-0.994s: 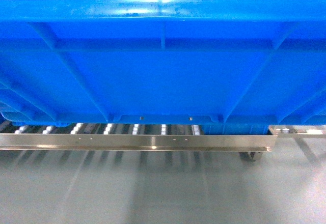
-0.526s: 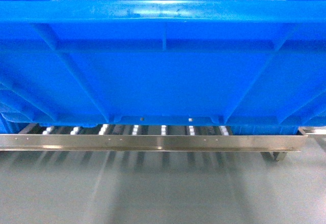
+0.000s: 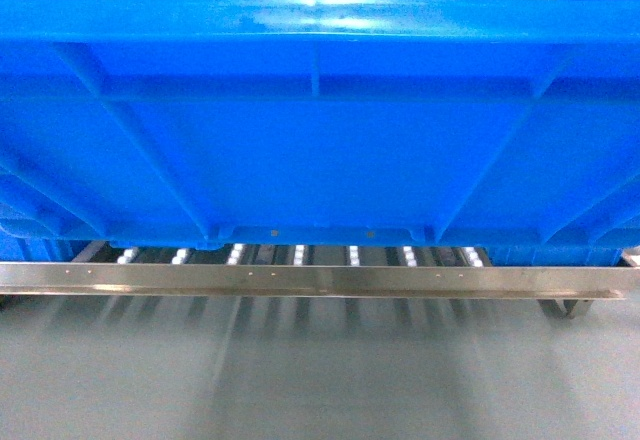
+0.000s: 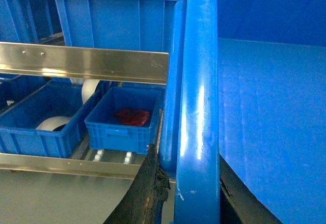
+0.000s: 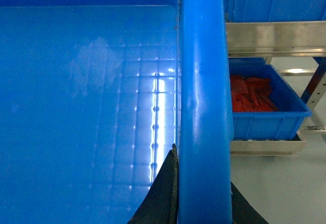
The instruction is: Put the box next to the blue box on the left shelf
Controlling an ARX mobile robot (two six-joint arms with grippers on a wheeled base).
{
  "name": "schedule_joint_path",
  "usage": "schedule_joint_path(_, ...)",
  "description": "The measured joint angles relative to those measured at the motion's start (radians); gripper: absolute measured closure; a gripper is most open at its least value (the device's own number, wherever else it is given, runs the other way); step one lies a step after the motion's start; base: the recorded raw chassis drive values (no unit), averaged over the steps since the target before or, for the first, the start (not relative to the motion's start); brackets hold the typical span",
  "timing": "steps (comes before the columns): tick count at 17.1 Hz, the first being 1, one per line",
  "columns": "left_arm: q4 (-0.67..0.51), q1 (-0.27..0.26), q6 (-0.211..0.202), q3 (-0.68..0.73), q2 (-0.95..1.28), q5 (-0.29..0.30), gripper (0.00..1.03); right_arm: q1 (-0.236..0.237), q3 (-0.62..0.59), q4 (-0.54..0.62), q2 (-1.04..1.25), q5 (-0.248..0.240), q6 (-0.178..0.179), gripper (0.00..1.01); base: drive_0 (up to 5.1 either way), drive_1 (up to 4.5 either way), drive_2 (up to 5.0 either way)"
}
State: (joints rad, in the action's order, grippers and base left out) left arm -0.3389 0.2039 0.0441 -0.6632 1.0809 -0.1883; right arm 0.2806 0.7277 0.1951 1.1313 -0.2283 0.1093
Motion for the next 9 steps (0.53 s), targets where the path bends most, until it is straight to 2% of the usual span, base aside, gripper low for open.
schedule_joint_path(6,-0.001,0.000,0.000,0.000,0.000,0.002,0.87,-0.001,0.000,0.000,-0.001,-0.001,0.000,0.93,-4.8,1.61,3.4)
schedule_joint_path(9,-0.006,0.000,0.000,0.000,0.000,0.002,0.87,-0.001,0.000,0.003,-0.001,-0.001,0.000,0.93,0.0,0.00,0.0)
